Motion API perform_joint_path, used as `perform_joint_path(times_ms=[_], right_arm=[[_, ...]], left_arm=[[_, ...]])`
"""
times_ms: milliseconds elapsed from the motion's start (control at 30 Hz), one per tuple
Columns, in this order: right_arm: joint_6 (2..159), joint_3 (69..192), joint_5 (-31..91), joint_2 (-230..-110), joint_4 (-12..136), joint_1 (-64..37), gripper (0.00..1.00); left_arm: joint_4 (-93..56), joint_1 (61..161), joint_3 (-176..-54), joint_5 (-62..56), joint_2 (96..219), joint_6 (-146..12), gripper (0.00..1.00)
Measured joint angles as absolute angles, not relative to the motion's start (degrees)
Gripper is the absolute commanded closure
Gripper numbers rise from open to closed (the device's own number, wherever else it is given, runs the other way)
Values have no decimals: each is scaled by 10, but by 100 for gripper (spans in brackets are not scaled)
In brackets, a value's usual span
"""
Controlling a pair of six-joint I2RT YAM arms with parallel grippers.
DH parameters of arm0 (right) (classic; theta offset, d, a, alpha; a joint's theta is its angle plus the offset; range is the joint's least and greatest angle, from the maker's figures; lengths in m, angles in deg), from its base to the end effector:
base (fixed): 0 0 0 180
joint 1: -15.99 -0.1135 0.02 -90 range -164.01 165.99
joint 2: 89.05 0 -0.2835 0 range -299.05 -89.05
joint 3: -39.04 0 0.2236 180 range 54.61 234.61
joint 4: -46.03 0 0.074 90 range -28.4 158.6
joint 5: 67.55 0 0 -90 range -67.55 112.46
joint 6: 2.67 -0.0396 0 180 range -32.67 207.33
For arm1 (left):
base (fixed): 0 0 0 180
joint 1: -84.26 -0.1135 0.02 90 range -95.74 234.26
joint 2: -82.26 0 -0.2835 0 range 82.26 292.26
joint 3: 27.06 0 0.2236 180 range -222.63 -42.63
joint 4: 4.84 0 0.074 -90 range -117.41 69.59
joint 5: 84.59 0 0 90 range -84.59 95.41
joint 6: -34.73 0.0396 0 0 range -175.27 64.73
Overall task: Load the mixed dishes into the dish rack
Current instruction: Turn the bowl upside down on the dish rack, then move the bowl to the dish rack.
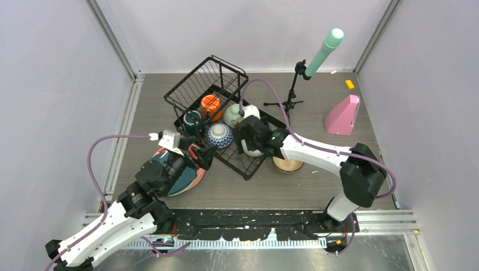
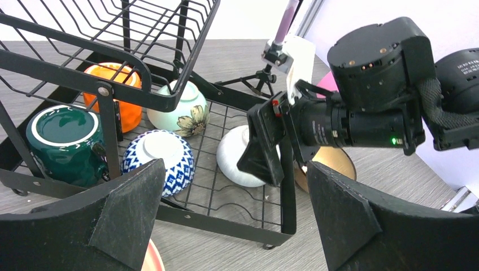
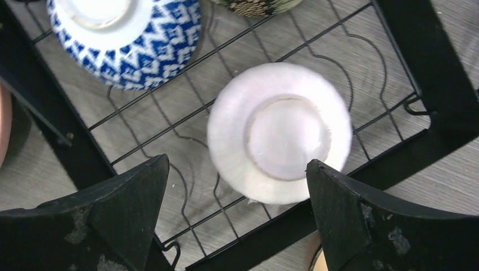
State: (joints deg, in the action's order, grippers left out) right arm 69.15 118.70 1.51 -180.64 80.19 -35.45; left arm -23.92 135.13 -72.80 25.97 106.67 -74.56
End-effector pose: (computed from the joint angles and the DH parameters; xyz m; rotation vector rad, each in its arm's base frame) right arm 0.2128 0.2442 0.2707 -0.4961 2.2619 0.1810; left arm 0.0620 -0.0541 0.3164 0.1403 1.5694 -0.6957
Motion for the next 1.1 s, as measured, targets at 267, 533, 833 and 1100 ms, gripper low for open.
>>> perform_joint_path(times_ms=[267,533,833,1100], right_arm=[[637,1197,35,-1808,832,-292,16],[610,1218,44,-1838,842,-271,32],[615,1257,42,-1869,844,-227,38],[615,1303,53,-1902,867,-207,37]], left_arm=[[-244,1351,-728,262,1063,-746,1],[-245,1351,-728,265,1063,-746,1],[-238,1351,-725,269,1065,-749,1],[-242,1351,-725,269,1055,-758,0]])
